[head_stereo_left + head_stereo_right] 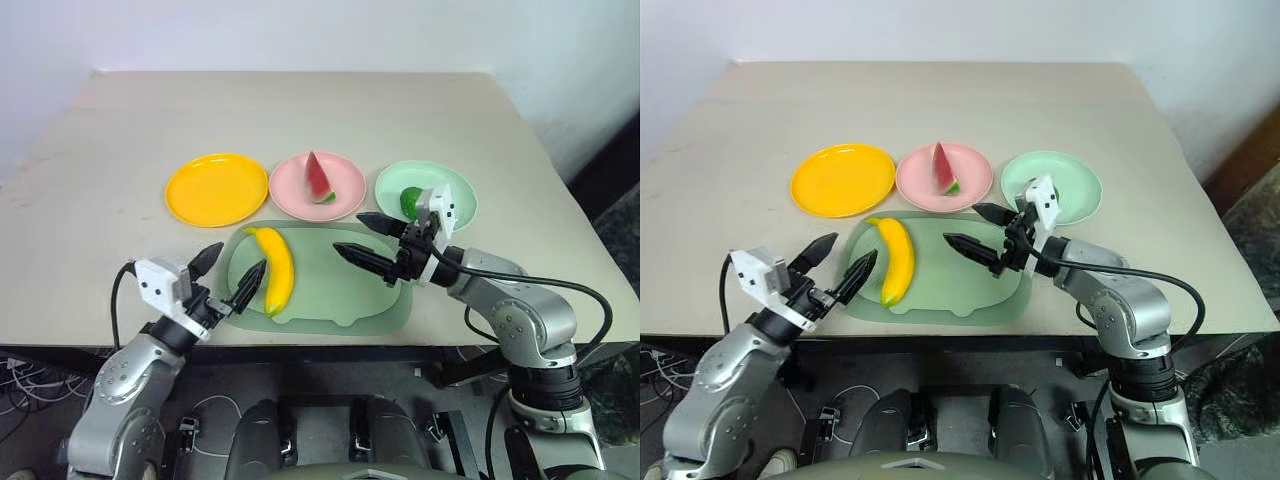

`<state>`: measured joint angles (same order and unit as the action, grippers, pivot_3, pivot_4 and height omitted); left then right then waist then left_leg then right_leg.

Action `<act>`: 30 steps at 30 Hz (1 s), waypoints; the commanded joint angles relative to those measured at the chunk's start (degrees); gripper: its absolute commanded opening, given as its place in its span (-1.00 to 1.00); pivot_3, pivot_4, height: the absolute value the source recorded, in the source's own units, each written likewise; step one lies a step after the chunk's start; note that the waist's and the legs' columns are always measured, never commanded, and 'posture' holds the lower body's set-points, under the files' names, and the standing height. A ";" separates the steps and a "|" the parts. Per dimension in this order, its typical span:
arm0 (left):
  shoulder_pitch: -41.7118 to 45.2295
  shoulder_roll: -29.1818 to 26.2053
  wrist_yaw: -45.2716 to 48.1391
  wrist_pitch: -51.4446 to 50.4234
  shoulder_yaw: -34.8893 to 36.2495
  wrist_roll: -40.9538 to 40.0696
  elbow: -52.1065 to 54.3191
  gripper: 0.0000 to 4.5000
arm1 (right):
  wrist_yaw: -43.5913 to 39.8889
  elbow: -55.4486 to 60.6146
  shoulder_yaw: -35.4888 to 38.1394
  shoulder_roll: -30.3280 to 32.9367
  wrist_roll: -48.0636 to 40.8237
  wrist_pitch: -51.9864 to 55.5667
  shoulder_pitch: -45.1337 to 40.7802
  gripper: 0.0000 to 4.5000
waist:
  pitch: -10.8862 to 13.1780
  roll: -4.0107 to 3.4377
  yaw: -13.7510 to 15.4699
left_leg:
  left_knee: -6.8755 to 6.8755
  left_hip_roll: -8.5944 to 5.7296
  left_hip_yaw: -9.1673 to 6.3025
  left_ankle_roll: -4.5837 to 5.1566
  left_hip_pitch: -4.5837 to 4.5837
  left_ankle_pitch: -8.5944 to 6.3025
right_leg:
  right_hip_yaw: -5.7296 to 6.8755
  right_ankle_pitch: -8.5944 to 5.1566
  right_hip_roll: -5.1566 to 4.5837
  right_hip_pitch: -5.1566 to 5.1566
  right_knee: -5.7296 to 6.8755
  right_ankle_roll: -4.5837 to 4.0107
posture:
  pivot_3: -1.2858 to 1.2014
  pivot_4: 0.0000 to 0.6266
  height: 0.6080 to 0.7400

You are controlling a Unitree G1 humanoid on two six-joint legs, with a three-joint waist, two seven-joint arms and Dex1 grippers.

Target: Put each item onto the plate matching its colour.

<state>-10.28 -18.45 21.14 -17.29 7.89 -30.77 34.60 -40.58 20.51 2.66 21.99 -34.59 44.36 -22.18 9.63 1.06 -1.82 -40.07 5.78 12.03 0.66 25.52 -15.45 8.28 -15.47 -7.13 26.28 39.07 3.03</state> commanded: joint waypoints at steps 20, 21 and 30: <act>18.47 4.70 -11.77 -29.52 -8.94 3.94 -5.78 1.00 | 5.97 5.88 6.39 8.13 -3.97 2.88 2.30 0.99 | -0.01 0.02 1.18 | -0.03 -0.05 -0.02 -0.25 -0.01 0.16 | 0.01 0.00 0.05 -0.04 0.02 0.01 | 0.03 -0.52 0.32; 18.88 4.86 -11.82 -30.34 -8.92 3.92 -6.23 1.00 | 6.17 5.91 6.40 8.49 -3.85 3.09 2.39 0.99 | -0.01 0.02 1.16 | -0.03 -0.05 -0.02 -0.25 -0.01 0.16 | 0.01 0.00 0.05 -0.04 0.02 0.01 | 0.03 -0.52 0.32; 20.69 3.70 -12.63 -32.62 -9.59 7.01 -7.09 0.18 | 7.00 5.23 5.95 9.62 -3.85 3.45 2.30 1.00 | -0.02 0.03 1.15 | -0.04 -0.06 -0.04 -0.25 -0.08 0.16 | 0.01 0.00 0.05 -0.13 0.02 0.01 | 0.03 -0.52 0.32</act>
<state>10.53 -13.61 9.17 -49.38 -1.51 -25.55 27.57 -33.74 24.00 7.54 31.08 -37.49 48.14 -19.51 9.61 1.09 -0.67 -40.11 5.73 11.98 0.41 25.43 -15.29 8.29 -15.46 -7.08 26.15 39.10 3.04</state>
